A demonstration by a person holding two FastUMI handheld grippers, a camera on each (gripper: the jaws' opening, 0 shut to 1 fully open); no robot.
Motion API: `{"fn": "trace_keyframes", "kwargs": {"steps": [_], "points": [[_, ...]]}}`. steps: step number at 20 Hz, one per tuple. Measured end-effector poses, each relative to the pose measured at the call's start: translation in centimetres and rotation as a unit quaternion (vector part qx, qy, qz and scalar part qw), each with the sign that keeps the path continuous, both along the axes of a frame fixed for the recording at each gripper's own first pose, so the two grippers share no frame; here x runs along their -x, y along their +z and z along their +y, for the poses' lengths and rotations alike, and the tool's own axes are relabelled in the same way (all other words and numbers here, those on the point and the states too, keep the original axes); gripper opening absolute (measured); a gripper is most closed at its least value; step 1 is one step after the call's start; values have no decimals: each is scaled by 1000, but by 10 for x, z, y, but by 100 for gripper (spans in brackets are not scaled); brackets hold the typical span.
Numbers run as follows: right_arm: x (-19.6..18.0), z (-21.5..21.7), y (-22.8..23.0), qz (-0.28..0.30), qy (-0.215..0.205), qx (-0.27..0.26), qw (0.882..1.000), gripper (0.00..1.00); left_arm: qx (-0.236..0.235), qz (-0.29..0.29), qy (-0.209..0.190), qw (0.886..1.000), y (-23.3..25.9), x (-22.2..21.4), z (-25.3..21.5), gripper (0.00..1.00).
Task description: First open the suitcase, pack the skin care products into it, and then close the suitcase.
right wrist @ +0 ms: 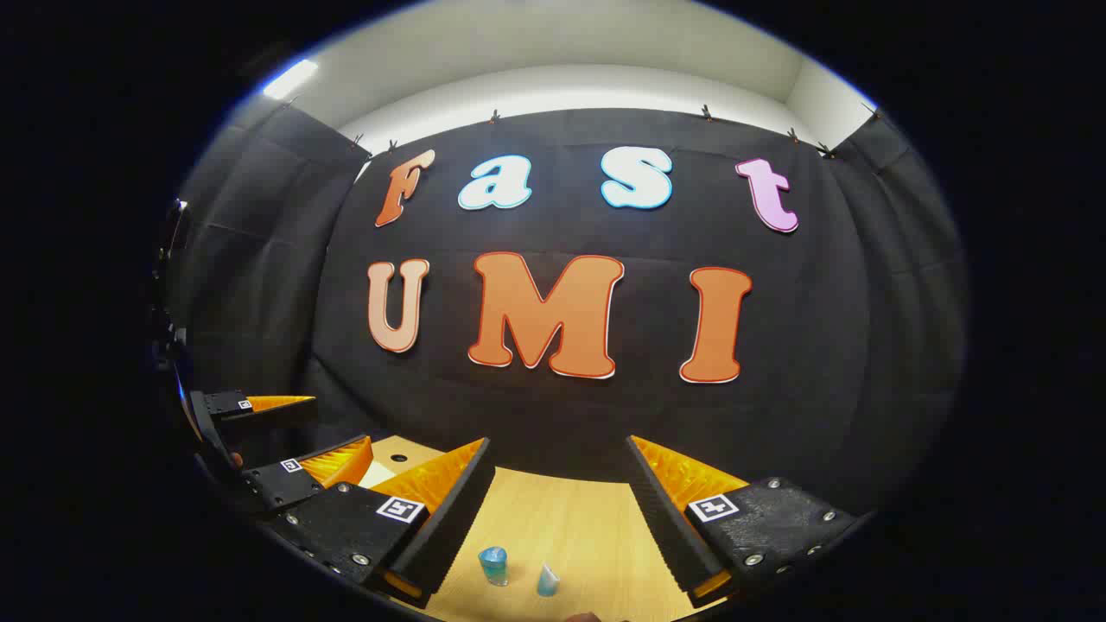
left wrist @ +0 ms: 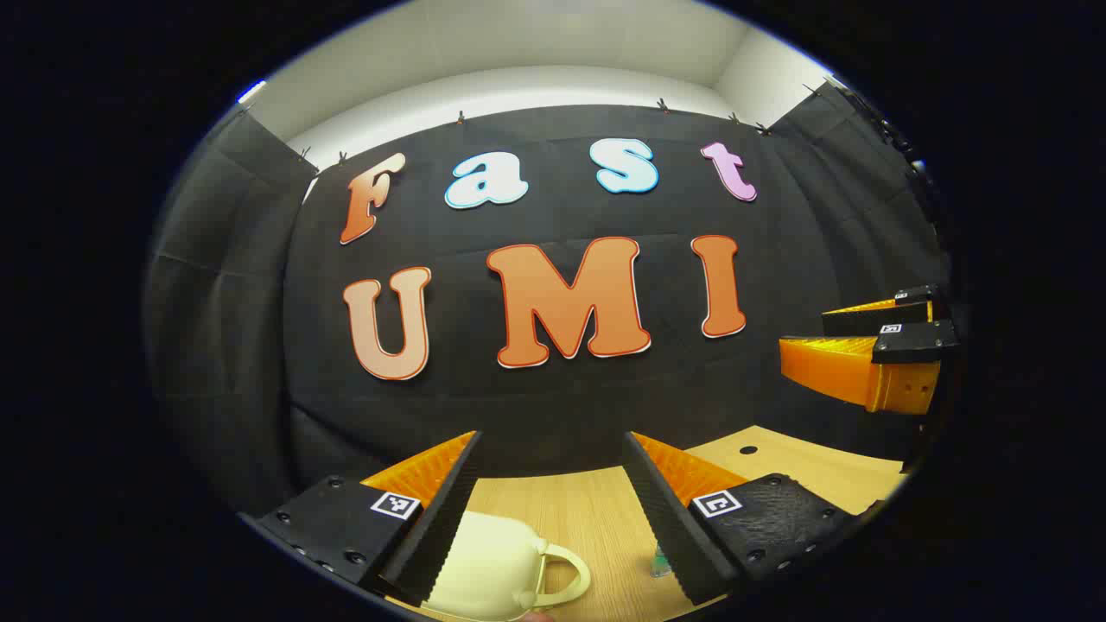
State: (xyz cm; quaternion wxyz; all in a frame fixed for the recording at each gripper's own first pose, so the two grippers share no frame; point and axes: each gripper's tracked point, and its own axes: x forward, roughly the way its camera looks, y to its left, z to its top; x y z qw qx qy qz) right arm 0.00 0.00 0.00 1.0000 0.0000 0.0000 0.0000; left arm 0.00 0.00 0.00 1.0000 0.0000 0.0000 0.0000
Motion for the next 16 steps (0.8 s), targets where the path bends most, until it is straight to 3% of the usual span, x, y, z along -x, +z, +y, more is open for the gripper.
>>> {"fn": "trace_keyframes", "kwargs": {"steps": [6, 16], "points": [[-20, 3, 3, -16, 34, -8, 999, 95, -2, -8, 39, 999, 16, -11, 6, 99], [-25, -7, -13, -12, 52, 21, 998, 95, 3, 11, 52, 999, -3, -28, -6, 98]]}}
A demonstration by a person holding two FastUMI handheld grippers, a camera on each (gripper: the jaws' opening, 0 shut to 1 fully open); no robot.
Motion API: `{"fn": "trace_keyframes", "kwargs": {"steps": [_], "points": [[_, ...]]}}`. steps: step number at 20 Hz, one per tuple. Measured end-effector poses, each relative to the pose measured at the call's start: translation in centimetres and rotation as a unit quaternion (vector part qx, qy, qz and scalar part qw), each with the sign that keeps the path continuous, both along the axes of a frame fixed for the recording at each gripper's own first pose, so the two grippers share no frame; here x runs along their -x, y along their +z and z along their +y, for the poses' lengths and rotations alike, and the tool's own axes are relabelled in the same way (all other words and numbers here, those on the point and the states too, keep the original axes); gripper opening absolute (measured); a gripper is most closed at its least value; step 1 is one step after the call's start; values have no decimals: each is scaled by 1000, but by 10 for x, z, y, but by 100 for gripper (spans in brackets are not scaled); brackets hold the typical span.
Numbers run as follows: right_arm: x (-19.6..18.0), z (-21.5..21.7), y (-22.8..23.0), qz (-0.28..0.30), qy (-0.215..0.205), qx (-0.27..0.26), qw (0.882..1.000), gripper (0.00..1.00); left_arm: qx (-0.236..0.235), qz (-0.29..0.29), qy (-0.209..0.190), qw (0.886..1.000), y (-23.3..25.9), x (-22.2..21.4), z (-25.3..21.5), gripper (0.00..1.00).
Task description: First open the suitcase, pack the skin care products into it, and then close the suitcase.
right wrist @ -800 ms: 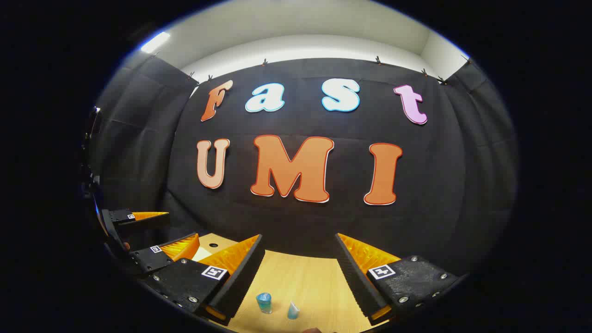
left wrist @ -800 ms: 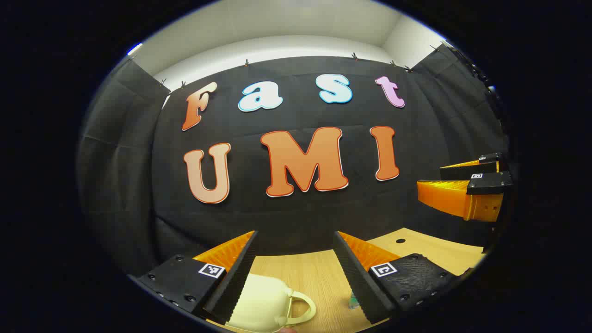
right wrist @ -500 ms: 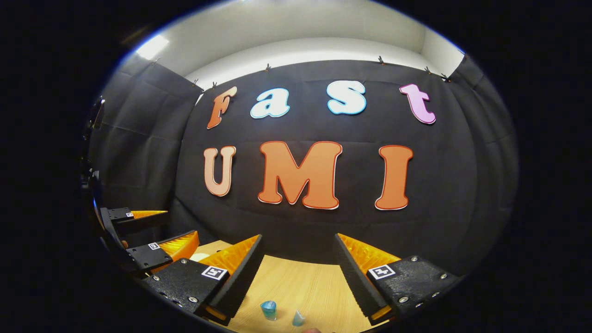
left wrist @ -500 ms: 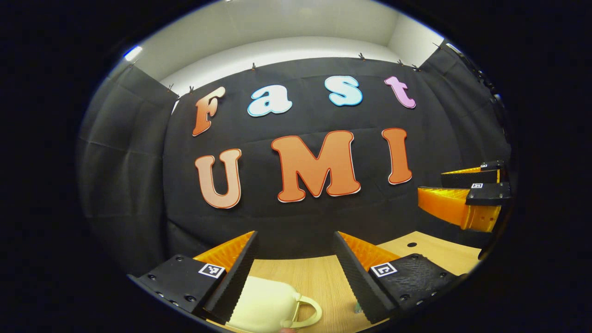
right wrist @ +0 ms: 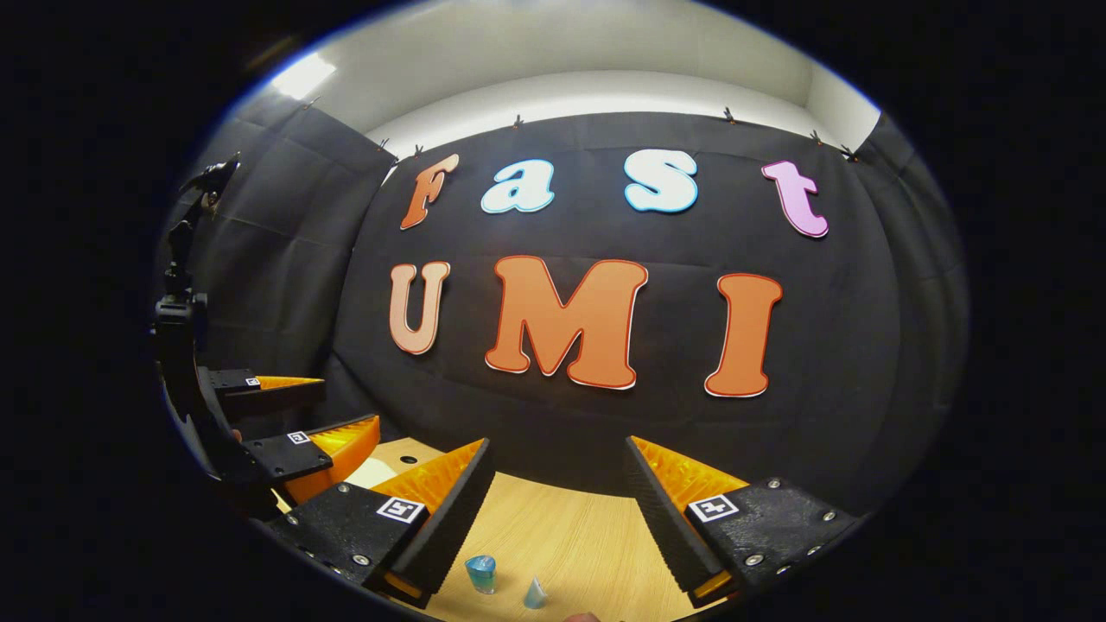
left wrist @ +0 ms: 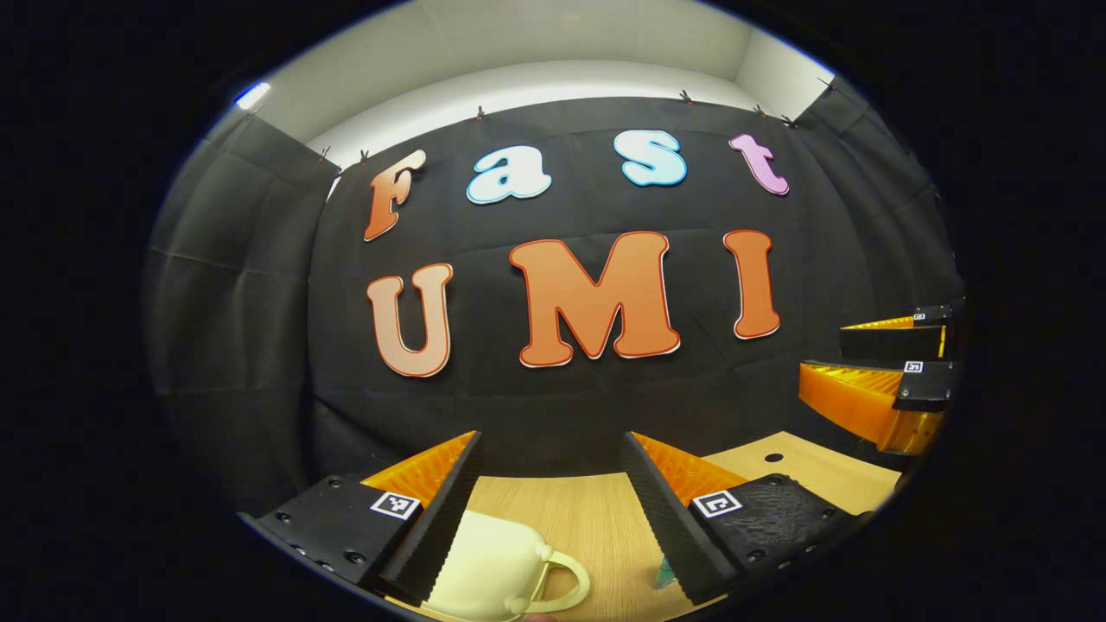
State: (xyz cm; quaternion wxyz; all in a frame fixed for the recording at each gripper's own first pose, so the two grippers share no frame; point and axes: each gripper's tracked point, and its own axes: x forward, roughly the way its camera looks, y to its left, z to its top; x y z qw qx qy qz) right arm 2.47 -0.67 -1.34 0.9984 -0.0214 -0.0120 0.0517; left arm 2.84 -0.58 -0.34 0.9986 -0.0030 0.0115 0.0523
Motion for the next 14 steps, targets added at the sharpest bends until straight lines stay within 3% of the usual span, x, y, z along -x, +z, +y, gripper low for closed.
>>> {"fn": "trace_keyframes", "kwargs": {"steps": [10, 14], "points": [[-14, -33, -11, 5, -15, 5, 1000, 95, -61, 109, 5, 992, -85, 7, 2, 98], [-10, -59, -24, 16, -24, 27, 999, 95, -59, 161, -1, 985, -123, 8, -2, 98]]}}
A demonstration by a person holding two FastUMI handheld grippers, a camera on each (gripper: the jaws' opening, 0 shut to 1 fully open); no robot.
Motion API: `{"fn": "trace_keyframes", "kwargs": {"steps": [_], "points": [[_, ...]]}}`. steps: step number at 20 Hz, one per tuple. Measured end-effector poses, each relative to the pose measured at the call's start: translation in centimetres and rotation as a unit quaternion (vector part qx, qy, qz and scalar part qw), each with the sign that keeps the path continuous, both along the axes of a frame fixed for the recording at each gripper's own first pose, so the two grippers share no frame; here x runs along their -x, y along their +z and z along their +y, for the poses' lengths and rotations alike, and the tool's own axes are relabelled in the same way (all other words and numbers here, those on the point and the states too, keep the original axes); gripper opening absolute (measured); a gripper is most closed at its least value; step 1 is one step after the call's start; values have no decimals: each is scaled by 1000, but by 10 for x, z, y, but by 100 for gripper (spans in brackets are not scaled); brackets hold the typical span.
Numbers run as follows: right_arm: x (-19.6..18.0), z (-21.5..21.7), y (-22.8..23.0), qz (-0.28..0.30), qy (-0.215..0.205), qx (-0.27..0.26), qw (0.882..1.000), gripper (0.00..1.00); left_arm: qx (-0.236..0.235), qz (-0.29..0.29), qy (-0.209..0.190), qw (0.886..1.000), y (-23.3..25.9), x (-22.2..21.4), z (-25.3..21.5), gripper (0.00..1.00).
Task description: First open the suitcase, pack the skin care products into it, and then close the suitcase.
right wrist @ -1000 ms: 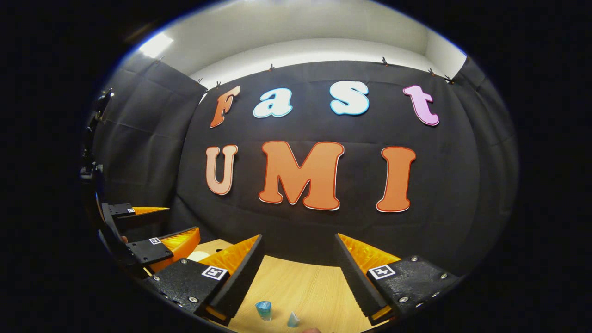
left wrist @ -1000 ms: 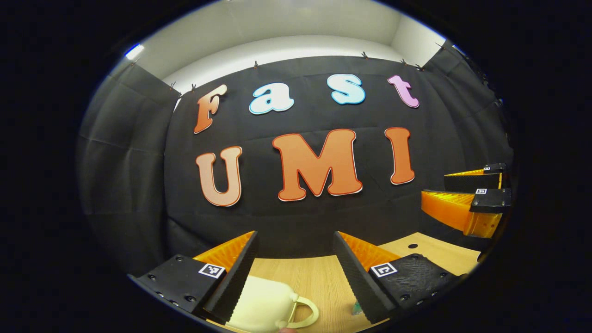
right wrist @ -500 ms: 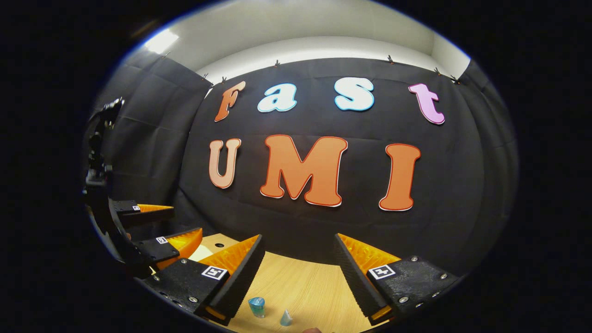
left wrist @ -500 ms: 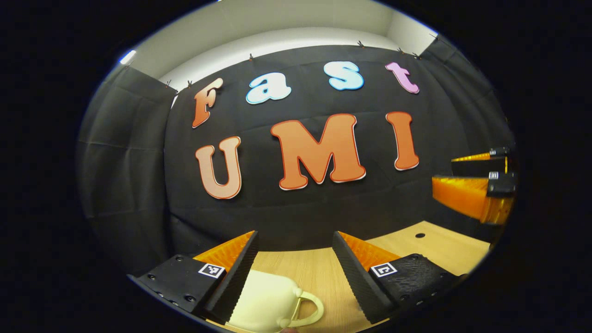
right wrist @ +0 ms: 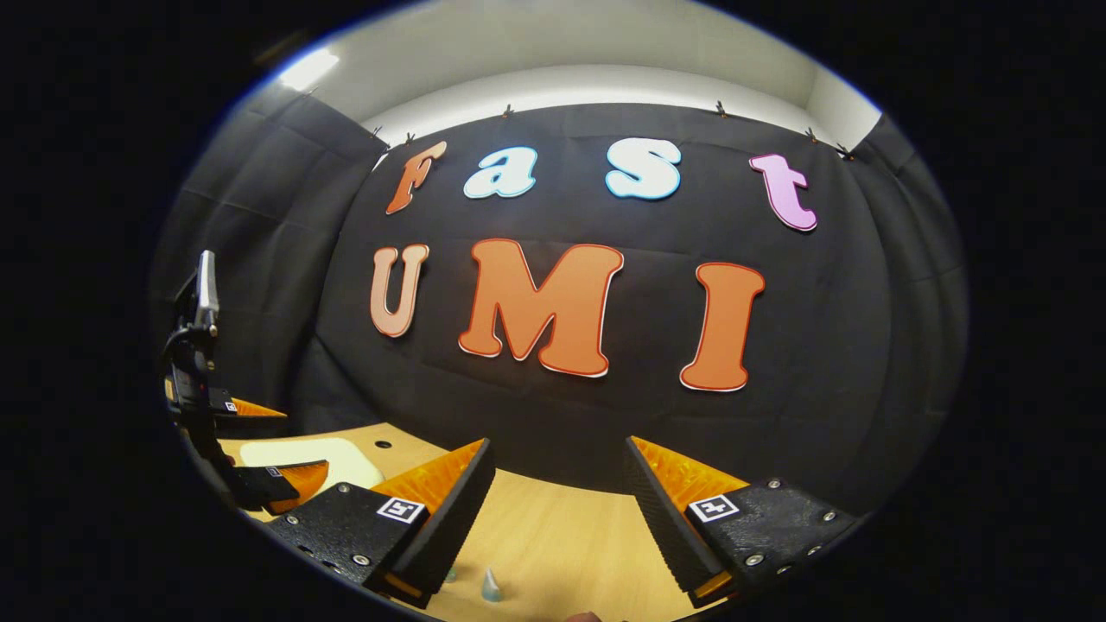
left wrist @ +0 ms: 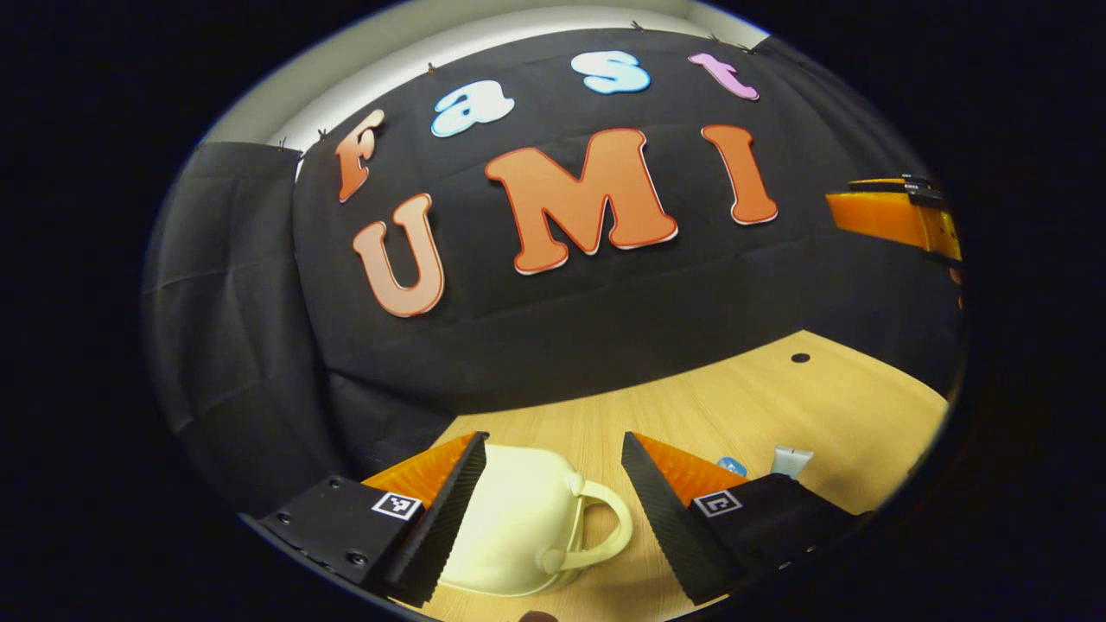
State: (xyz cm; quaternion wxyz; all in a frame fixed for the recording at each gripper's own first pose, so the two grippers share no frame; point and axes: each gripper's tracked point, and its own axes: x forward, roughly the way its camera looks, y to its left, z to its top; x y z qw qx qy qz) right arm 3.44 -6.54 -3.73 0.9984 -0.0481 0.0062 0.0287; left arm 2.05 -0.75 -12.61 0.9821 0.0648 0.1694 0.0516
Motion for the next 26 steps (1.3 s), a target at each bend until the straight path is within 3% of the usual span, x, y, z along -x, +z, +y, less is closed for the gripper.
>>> {"fn": "trace_keyframes", "kwargs": {"steps": [6, 13, 21, 26], "points": [[11, -31, -17, 17, -8, 6, 1000, 95, -45, 49, -1, 998, -50, 4, 1, 98], [-2, -34, -18, 18, -30, 8, 999, 95, -117, 92, -73, 986, -106, 5, -17, 98], [-8, -42, -24, 33, -73, -15, 997, 95, -166, 143, -144, 965, -159, 18, -23, 98], [-11, -46, -24, 35, -92, -14, 995, 95, -246, 135, -169, 945, -169, 3, -22, 97]]}}
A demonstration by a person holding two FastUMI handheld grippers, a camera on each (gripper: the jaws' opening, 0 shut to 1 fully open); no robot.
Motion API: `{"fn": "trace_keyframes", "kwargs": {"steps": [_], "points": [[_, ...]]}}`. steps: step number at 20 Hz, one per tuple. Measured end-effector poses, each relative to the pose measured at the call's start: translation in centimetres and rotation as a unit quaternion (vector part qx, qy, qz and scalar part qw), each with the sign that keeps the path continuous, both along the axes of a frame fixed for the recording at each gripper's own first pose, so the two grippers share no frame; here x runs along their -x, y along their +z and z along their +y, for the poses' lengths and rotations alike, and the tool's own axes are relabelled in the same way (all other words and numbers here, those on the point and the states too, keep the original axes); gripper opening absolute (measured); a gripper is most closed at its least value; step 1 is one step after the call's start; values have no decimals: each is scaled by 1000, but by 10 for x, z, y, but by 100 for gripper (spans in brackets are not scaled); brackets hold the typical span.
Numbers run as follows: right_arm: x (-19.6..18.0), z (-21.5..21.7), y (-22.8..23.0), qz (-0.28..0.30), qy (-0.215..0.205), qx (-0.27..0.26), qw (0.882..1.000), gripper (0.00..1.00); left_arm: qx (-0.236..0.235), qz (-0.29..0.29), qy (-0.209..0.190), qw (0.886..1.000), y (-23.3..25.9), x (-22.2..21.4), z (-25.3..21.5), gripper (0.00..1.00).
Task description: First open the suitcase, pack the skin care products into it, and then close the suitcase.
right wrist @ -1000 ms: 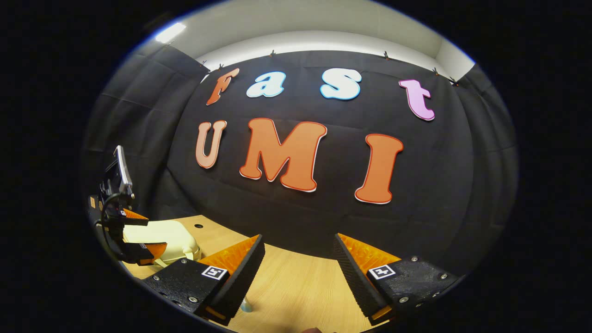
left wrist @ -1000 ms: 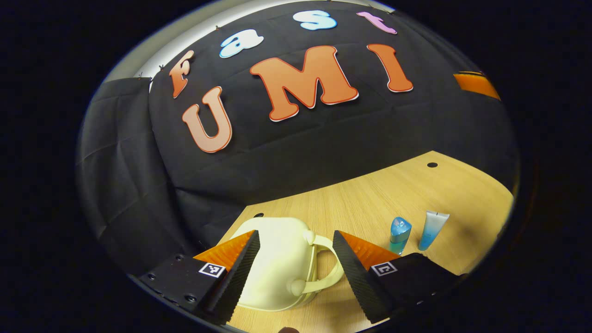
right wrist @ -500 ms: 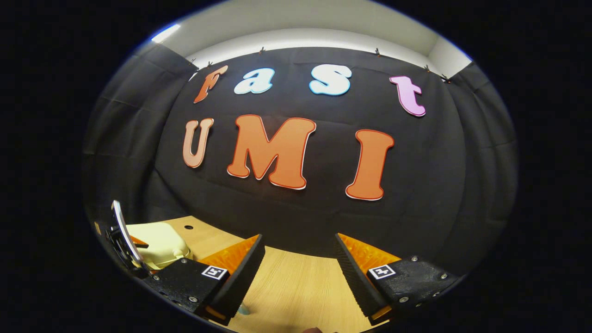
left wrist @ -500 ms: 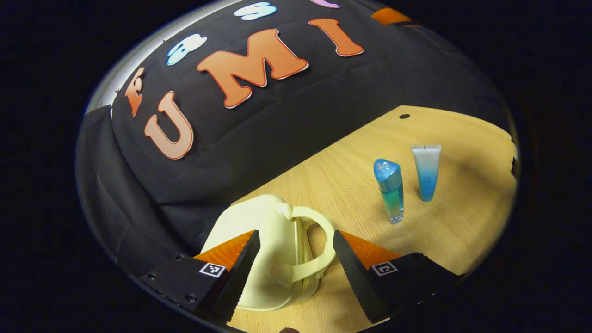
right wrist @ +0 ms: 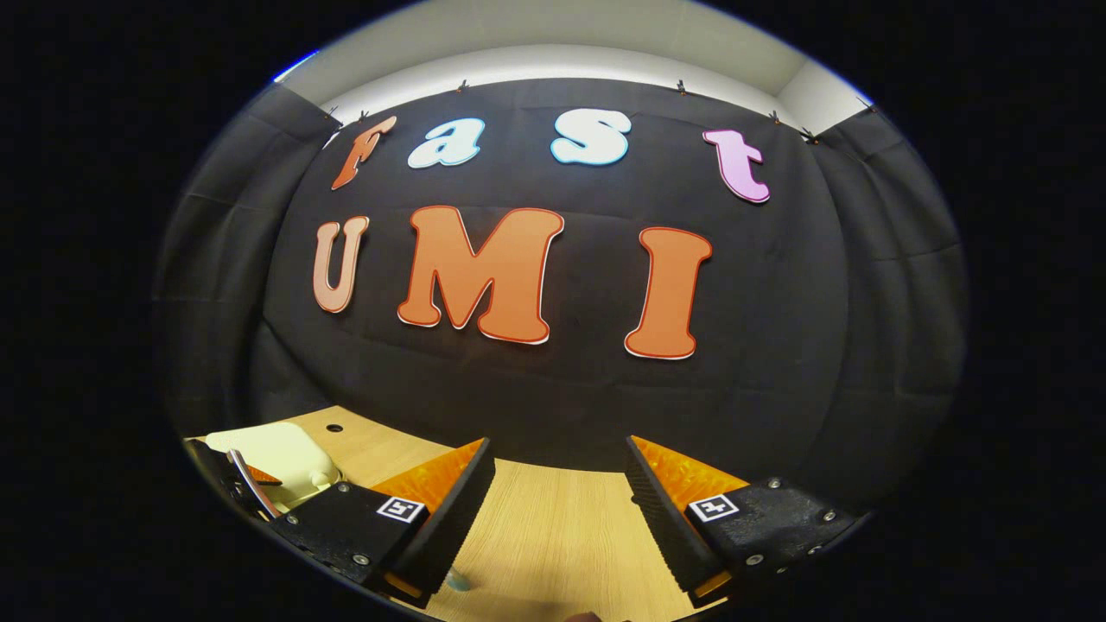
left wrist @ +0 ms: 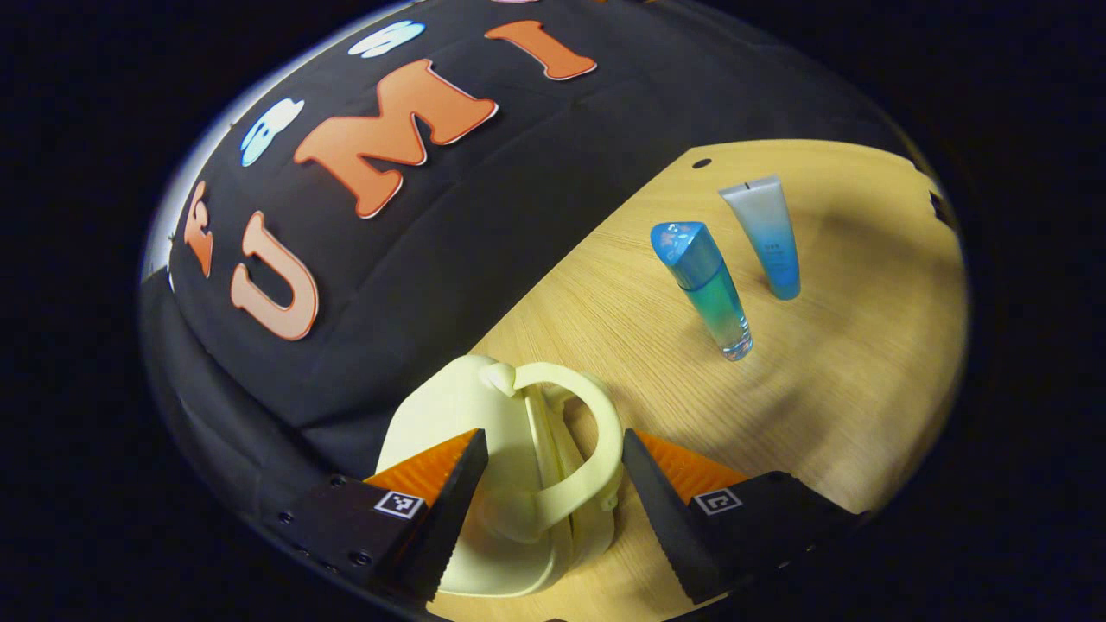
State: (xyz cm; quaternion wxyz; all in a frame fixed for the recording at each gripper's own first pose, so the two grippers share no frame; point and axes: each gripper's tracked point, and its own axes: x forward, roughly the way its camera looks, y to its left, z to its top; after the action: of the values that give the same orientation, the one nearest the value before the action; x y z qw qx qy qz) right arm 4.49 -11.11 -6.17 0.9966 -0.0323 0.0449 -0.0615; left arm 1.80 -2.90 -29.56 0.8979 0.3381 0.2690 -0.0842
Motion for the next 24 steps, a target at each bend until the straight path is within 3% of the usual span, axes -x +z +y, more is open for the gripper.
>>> {"fn": "trace_keyframes", "kwargs": {"steps": [2, 4, 5, 7, 9, 10, 11, 12, 16, 24], "points": [[1, -1, 3, -4, -7, 2, 1000, 95, -34, 13, -25, 999, -11, 1, -4, 92], [2, -2, 3, -5, -12, 4, 1000, 95, -46, 13, -36, 998, -15, -1, -5, 72], [2, -3, 4, -4, -15, 5, 1000, 95, -48, 13, -40, 998, -16, -2, -8, 67], [4, -5, 3, -3, -22, 5, 1000, 95, -57, 3, -52, 997, -14, 2, -19, 37], [5, -5, 1, -1, -27, 2, 1000, 95, -73, -15, -66, 995, -18, -14, -19, 24], [6, -4, 2, -1, -30, 1, 1000, 95, -79, -17, -64, 995, -2, 0, -21, 17], [6, -3, 2, -2, -31, 1, 1000, 95, -73, -30, -65, 995, 7, 2, -23, 16], [6, -2, 2, -2, -32, 0, 999, 95, -64, -23, -62, 996, 8, -5, -19, 7], [5, 6, 1, 1, -32, 2, 999, 95, 9, -48, -18, 999, 52, -17, -1, 7], [-7, 36, -2, 7, -11, -3, 1000, 95, 72, -100, 49, 991, 129, -38, 65, 7]]}}
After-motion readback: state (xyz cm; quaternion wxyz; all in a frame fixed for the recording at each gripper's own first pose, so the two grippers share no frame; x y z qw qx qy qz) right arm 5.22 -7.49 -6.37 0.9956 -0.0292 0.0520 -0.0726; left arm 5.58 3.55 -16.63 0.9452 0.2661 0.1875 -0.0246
